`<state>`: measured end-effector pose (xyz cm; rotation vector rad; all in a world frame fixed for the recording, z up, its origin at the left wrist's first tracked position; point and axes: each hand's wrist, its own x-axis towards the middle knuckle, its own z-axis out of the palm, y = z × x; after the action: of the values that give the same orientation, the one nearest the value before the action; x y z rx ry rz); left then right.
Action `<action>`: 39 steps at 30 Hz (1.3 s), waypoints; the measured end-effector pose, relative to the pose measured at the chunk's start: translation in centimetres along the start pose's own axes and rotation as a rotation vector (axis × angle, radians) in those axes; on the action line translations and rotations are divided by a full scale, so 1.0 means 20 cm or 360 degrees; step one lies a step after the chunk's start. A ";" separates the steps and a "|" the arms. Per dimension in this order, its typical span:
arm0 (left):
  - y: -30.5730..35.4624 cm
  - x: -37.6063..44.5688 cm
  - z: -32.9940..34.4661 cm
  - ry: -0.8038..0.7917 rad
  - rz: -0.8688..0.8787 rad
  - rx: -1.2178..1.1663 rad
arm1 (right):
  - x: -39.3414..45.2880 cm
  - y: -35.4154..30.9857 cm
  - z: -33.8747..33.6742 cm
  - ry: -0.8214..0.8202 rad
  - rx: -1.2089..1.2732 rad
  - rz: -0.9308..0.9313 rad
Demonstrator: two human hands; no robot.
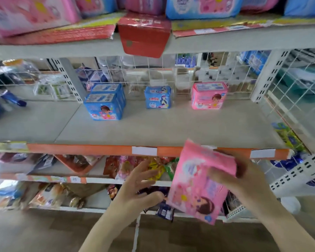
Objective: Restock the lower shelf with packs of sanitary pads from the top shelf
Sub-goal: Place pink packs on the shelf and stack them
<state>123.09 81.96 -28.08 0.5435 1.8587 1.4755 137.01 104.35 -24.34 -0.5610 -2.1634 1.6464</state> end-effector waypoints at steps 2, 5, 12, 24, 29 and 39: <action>-0.06 -0.03 0.00 -0.0035 -0.0127 -0.0205 | 0.01 0.01 0.04 0.0112 0.0305 0.0117; -0.11 -0.06 0.03 -0.0121 -0.0178 -0.0402 | 0.03 0.03 0.15 0.0280 0.0523 0.0299; -0.17 -0.08 -0.06 0.0120 -0.0172 -0.0672 | -0.03 0.06 0.50 0.0296 0.0635 0.0380; -0.24 -0.17 -0.49 0.0243 0.0035 -0.0287 | 0.01 0.07 0.67 -0.0311 0.0407 0.0365; -0.22 -0.20 -0.57 0.0070 0.0179 -0.0005 | -0.06 0.02 0.73 -0.0516 0.0292 0.0283; -0.23 -0.23 -0.62 -0.0107 0.0207 0.0119 | -0.23 0.04 0.81 -0.0225 0.0452 0.0347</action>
<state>117.52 69.33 -29.83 0.7532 1.8616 1.4566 132.82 88.92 -29.44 -0.6289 -1.9660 2.1244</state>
